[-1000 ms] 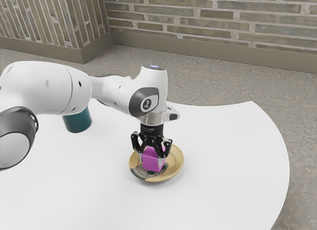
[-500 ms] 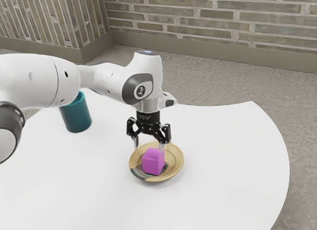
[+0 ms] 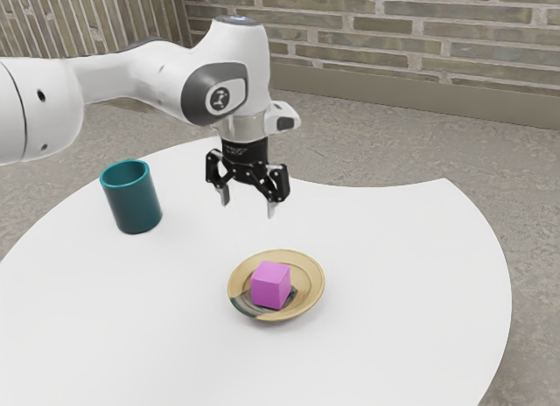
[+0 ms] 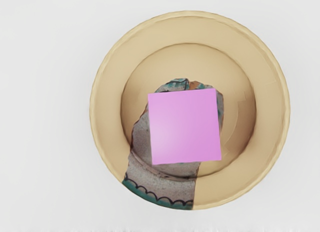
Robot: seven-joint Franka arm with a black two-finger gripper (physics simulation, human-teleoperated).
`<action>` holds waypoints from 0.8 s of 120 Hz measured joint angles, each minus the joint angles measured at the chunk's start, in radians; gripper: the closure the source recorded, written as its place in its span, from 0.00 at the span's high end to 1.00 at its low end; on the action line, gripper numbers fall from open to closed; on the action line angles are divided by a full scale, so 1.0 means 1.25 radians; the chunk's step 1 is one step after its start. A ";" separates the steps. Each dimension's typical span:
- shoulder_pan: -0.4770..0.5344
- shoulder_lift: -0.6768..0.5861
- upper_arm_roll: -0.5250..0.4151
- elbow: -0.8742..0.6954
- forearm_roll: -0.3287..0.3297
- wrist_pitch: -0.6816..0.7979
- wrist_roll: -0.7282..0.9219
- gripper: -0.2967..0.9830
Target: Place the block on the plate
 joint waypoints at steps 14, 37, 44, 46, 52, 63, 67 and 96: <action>0.002 -0.015 0.004 0.035 0.028 -0.049 0.009 0.77; 0.043 -0.041 -0.002 0.079 0.039 -0.091 0.040 0.77; 0.074 -0.044 -0.007 0.094 0.039 -0.100 0.054 0.77; 0.086 -0.044 -0.010 0.097 0.040 -0.103 0.058 0.77; 0.133 -0.044 -0.027 0.101 0.043 -0.109 0.070 0.77; 0.224 -0.048 -0.052 0.102 0.048 -0.118 0.093 0.77; 0.254 -0.050 -0.063 0.104 0.051 -0.120 0.101 0.77; 0.397 -0.070 -0.170 0.169 0.078 -0.143 0.147 0.77</action>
